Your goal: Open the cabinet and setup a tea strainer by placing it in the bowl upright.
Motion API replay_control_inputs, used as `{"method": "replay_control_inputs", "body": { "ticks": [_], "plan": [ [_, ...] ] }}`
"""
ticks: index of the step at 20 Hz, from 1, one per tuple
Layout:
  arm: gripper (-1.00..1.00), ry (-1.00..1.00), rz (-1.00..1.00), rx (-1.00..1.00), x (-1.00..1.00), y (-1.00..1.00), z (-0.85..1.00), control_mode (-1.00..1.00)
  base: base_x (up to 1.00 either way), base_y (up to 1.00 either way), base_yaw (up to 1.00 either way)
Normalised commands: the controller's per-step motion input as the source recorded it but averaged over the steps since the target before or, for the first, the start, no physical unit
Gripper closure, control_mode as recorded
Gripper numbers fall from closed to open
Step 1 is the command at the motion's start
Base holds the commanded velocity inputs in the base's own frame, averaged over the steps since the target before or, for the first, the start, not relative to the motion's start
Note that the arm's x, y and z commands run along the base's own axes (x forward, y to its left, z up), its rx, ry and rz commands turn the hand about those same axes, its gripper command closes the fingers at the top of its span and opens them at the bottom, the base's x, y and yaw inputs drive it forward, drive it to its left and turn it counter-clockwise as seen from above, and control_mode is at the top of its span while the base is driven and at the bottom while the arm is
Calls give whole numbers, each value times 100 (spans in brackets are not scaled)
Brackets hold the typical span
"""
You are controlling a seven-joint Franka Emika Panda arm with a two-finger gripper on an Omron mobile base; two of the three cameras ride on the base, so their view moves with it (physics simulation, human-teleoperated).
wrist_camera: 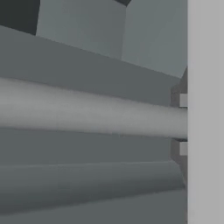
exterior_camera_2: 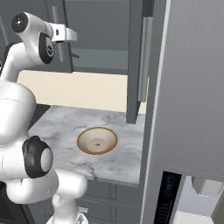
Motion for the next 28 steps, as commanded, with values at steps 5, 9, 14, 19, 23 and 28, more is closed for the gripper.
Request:
{"method": "replay_control_inputs", "body": {
  "ticks": [5, 9, 14, 19, 23, 28],
  "plan": [
    [100, -3, 2, 0, 0, -2, 0, -100, 0, 0, 0],
    [100, 0, -4, 0, 0, 3, 0, -100, 0, 0, 0],
    [100, 0, -13, 2, -19, 5, 5, -100, 0, 0, 0],
    [100, 0, -11, 0, -70, 20, 10, -100, 0, 0, 0],
    [100, -4, -10, 0, -96, 18, 10, -100, 0, 0, 0],
    [100, -8, -8, 2, -100, 17, 11, -100, 0, 0, 0]
  ]
}}
